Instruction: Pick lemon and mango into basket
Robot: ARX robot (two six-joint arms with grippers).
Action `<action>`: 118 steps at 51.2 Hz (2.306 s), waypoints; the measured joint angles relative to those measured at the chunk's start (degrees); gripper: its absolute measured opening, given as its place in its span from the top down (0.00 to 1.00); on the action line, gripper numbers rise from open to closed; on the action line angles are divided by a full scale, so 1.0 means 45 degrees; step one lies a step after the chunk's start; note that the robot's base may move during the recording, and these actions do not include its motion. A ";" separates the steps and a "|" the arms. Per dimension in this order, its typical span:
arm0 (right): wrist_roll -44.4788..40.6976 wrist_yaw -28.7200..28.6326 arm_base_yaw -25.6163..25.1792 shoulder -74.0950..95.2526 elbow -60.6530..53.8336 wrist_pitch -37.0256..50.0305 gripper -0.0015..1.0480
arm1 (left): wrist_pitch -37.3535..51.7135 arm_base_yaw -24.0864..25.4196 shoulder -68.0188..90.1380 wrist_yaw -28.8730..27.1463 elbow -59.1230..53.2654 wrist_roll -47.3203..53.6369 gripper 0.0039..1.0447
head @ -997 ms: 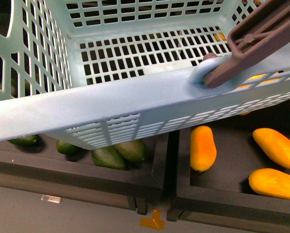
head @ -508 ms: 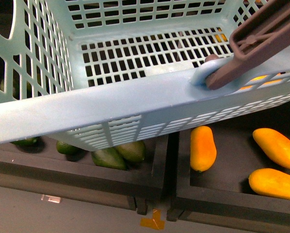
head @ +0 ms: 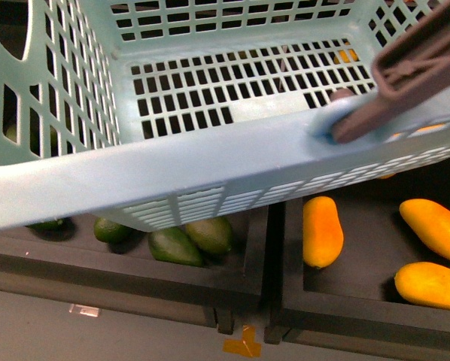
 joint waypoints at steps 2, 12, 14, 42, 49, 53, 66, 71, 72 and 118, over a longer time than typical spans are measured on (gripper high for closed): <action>0.0005 0.0000 0.0000 0.0000 0.0000 -0.0005 0.08 | 0.0000 -0.0063 0.0000 0.0019 0.0000 0.0039 0.96; 0.0000 -0.0019 0.0000 0.0000 0.0000 -0.0010 0.08 | 0.0000 -0.0117 0.0000 0.0335 0.0000 -0.0194 0.96; 0.0005 0.0000 0.0000 0.0000 0.0000 -0.0010 0.08 | 0.0000 -0.0112 0.0000 0.0291 0.0000 -0.0194 0.96; -0.0010 -0.0005 -0.0010 -0.0029 0.0000 -0.0029 0.08 | 0.0000 0.0058 0.0000 0.0049 0.0000 -0.0024 0.96; -0.0010 -0.0019 -0.0015 -0.0024 0.0000 -0.0029 0.08 | 0.0000 0.0053 0.0000 0.0039 0.0000 -0.0015 0.96; -0.0015 -0.0019 -0.0015 -0.0034 0.0000 -0.0034 0.08 | 0.0000 0.0053 0.0000 0.0044 0.0000 -0.0015 0.96; -0.0015 -0.0044 -0.0010 -0.0039 0.0000 -0.0039 0.08 | 0.0000 0.0058 0.0000 -0.0019 0.0000 0.0019 0.96; -0.0015 -0.0039 -0.0015 -0.0039 0.0000 -0.0039 0.08 | 0.0000 0.0053 0.0000 0.0029 0.0000 0.0005 0.96; -0.0010 -0.0063 -0.0015 -0.0039 0.0000 -0.0044 0.08 | 0.0000 0.0053 0.0000 0.0024 0.0000 0.0010 0.96; -0.0015 -0.0044 -0.0049 -0.0034 -0.0010 -0.0039 0.08 | 0.3186 0.2652 0.6674 -0.6096 0.3750 -0.5799 0.96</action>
